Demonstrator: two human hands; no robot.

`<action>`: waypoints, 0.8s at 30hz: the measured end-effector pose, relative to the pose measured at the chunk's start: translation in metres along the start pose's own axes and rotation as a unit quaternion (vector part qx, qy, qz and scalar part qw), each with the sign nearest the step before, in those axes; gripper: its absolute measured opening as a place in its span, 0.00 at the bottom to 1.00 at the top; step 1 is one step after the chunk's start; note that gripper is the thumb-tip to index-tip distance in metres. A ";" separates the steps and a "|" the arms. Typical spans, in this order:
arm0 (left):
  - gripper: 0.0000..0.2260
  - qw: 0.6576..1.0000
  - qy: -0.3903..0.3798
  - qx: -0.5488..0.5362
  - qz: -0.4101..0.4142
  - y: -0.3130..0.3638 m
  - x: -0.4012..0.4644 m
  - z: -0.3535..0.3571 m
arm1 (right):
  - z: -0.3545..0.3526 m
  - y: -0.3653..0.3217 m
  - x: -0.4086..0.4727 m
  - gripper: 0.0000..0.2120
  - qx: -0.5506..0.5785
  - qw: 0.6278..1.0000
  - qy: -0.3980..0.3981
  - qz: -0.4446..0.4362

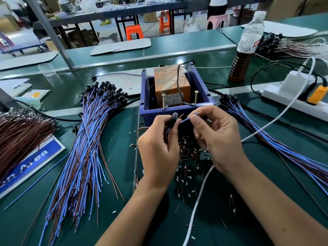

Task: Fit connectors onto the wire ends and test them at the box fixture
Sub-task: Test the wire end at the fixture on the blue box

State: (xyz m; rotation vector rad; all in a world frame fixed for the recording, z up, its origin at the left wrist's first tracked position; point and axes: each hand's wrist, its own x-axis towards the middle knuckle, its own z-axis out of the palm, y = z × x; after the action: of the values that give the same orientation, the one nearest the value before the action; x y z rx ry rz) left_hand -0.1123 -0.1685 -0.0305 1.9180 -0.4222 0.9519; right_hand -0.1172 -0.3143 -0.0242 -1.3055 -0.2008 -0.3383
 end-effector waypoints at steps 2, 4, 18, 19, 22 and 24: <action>0.03 0.999 0.039 -0.002 0.008 -0.001 0.002 -0.002 | -0.001 -0.001 0.000 0.04 -0.023 0.999 0.015 -0.030; 0.04 0.997 0.075 0.000 0.003 -0.002 0.004 -0.004 | -0.001 -0.001 0.000 0.04 -0.050 0.996 0.032 -0.063; 0.07 0.985 0.150 -0.020 -0.088 -0.008 0.011 0.009 | 0.002 0.002 0.017 0.07 -0.352 0.883 0.221 -0.219; 0.07 0.984 0.150 -0.018 -0.090 -0.009 0.012 0.010 | 0.002 0.002 0.018 0.07 -0.355 0.881 0.218 -0.225; 0.06 0.985 0.149 -0.009 -0.088 -0.011 0.013 0.011 | 0.005 0.001 0.016 0.07 -0.363 0.878 0.199 -0.239; 0.06 0.986 0.147 -0.007 -0.080 -0.011 0.013 0.011 | 0.007 0.000 0.014 0.07 -0.366 0.879 0.187 -0.241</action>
State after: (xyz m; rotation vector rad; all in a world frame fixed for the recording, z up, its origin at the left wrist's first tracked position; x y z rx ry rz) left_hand -0.0923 -0.1708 -0.0301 1.7346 -0.0992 1.1004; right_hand -0.1039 -0.3095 -0.0177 -1.8929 -0.0613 -1.1711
